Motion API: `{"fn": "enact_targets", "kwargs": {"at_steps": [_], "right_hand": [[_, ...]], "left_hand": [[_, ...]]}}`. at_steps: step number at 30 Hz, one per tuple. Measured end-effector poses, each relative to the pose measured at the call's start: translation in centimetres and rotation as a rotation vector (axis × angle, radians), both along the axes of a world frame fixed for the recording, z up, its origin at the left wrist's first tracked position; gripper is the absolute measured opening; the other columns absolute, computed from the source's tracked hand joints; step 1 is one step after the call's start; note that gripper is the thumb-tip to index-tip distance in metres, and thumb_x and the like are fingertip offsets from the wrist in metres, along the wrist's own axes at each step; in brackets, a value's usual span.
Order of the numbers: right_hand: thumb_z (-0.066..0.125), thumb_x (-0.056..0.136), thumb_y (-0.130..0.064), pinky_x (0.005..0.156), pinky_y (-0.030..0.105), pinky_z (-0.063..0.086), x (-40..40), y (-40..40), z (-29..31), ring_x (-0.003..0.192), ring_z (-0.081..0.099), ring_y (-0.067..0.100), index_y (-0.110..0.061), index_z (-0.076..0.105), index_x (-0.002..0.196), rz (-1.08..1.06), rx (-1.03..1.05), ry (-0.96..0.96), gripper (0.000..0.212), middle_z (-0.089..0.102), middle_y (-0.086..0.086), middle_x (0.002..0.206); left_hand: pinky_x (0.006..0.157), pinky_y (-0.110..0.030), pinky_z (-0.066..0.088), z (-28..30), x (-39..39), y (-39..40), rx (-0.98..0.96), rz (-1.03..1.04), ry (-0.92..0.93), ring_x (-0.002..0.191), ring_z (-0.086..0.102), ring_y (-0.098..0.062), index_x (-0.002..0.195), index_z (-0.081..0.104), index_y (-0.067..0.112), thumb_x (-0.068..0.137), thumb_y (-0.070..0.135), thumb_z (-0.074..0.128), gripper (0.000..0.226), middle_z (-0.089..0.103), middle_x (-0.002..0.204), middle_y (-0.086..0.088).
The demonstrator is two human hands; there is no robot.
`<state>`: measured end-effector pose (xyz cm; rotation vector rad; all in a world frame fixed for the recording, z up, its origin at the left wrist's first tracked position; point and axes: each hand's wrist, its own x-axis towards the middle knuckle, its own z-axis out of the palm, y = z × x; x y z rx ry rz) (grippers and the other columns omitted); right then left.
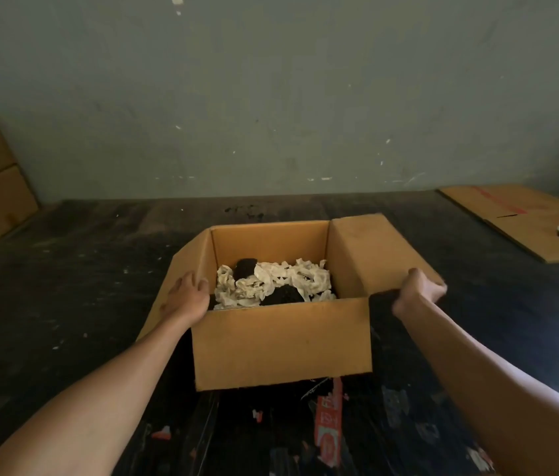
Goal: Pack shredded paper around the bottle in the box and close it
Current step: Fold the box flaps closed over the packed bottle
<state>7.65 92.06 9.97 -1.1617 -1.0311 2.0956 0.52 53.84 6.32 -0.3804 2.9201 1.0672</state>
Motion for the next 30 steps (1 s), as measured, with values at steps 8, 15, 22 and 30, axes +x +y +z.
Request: {"fn": "enact_targets", "kwargs": {"at_steps": [8,15,22,30], "right_hand": [[0.050,0.099,-0.020,0.074,0.033,0.057,0.2,-7.4,3.2,0.091,0.064,0.015,-0.027,0.047,0.139,0.560,0.885,0.085,0.041,0.062,-0.001,0.116],[0.032,0.095,-0.062,0.117,0.063,0.002,0.8,-11.2,-1.3,0.150,0.006,0.024,-0.032,0.023,0.152,1.202,1.849,-0.324,0.065,0.016,0.000,0.163],[0.015,0.095,-0.065,0.116,0.061,0.009,1.0,-12.0,-2.6,0.149,0.011,0.026,-0.030,0.024,0.152,1.146,2.034,-0.391,0.067,0.019,0.002,0.162],[0.015,0.094,-0.066,0.114,0.059,0.014,0.5,-12.2,-2.2,0.148,0.013,0.026,-0.031,0.026,0.150,1.210,2.021,-0.397,0.068,0.022,0.002,0.161]], "left_hand": [[0.106,-0.054,0.037,-1.4,1.5,-4.0,0.202,0.241,-0.190,0.121,0.050,-0.038,0.146,0.039,0.016,0.090,0.066,0.027,0.077,0.051,0.136,-0.019],[0.086,-0.044,0.047,-0.4,3.3,-7.3,0.351,0.391,-0.322,0.102,0.057,-0.035,0.136,0.050,0.007,0.096,0.041,0.047,0.052,0.058,0.118,-0.019],[0.095,-0.044,0.049,6.1,2.7,-7.7,0.583,0.584,0.231,0.118,0.055,-0.038,0.143,0.042,0.009,0.097,0.020,0.051,0.048,0.054,0.135,-0.019],[0.068,-0.016,0.040,11.5,4.5,-0.1,0.357,-0.140,0.388,0.102,0.056,-0.010,0.142,0.046,0.018,0.098,0.031,0.056,0.048,0.053,0.119,0.009]]}}
